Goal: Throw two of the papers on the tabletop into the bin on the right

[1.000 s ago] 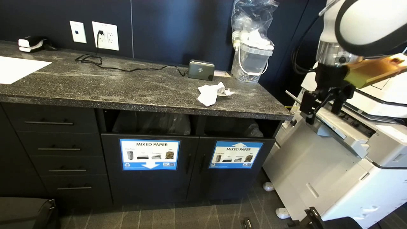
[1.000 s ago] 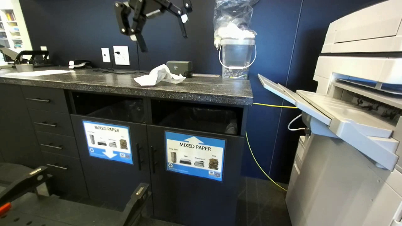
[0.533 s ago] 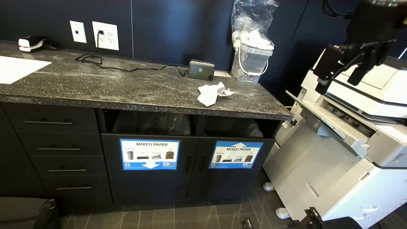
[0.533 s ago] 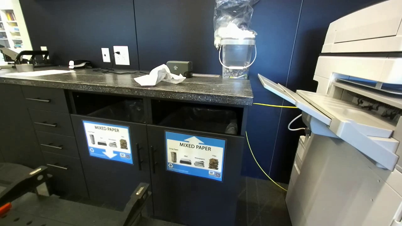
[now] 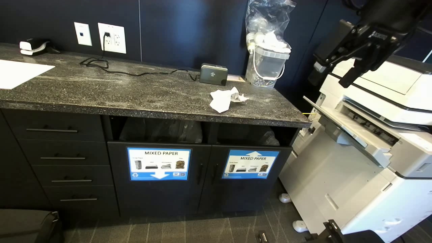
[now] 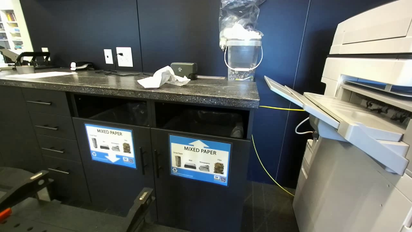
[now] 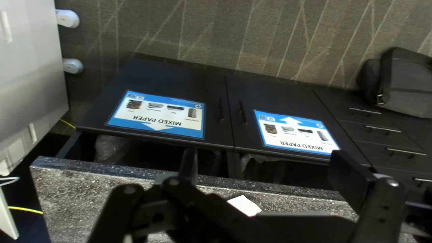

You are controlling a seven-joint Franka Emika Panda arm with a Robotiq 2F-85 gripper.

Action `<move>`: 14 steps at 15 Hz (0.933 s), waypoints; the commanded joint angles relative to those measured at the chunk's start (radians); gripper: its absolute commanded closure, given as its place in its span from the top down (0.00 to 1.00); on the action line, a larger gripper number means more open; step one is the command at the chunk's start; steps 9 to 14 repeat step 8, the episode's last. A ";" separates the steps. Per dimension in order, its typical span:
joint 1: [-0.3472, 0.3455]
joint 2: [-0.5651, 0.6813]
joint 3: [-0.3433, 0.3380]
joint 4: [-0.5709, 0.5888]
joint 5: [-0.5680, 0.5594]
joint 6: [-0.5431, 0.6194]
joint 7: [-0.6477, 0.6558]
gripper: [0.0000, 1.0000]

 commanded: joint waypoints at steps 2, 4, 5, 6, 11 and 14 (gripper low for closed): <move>-0.001 -0.001 0.004 -0.011 0.102 -0.017 -0.009 1.00; -0.020 0.001 0.016 -0.009 0.095 -0.033 -0.012 1.00; -0.020 0.001 0.018 -0.012 0.105 -0.054 -0.006 1.00; -0.021 0.001 0.020 -0.015 0.108 -0.061 -0.002 1.00; -0.021 0.001 0.021 -0.017 0.109 -0.063 0.003 1.00; -0.021 0.001 0.021 -0.017 0.109 -0.063 0.003 1.00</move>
